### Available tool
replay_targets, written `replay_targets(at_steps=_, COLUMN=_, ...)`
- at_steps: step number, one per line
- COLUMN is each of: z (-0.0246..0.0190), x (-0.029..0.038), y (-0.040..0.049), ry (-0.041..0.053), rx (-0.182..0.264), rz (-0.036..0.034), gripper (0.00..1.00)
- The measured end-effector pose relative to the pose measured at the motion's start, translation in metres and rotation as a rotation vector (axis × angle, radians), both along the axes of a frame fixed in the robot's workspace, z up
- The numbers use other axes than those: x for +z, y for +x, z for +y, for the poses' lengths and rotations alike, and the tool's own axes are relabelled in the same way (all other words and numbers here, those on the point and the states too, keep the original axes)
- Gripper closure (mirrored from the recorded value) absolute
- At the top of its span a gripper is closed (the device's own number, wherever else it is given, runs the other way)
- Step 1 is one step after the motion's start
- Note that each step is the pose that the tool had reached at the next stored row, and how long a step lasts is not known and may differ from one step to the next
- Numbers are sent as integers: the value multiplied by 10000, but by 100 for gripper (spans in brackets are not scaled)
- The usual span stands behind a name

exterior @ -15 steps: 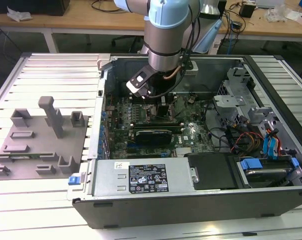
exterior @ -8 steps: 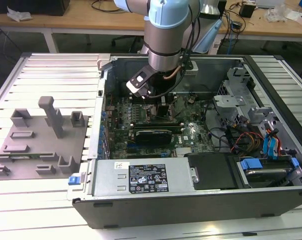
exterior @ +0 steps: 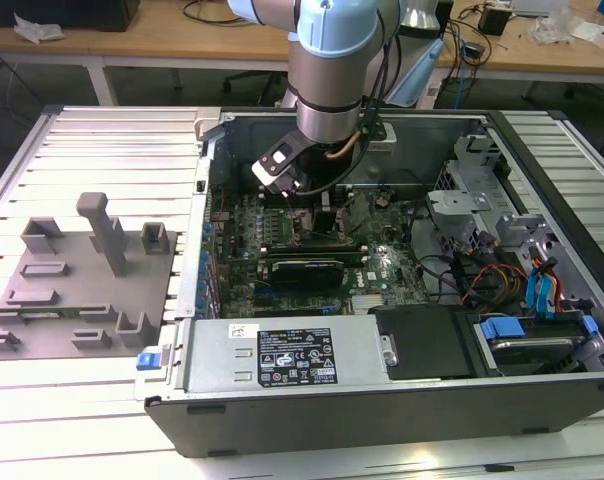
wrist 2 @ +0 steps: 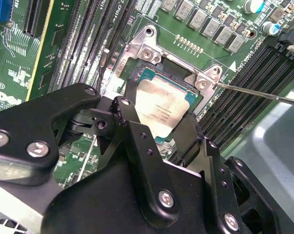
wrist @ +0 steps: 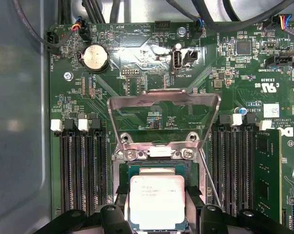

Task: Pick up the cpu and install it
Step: 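Place the cpu into insertion slot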

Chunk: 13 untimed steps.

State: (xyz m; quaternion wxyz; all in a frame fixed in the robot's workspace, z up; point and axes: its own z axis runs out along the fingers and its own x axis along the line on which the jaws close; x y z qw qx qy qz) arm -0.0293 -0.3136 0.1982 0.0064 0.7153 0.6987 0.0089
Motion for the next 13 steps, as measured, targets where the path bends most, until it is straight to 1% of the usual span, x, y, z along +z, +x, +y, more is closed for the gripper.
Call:
replay_targets(at_steps=10, z=-8, x=1, y=0, ry=-3, rx=-11, rz=2, gripper=45)
replay_targets(at_steps=13, z=-8, x=1, y=0, ry=-3, rx=85, rz=1, gripper=45)
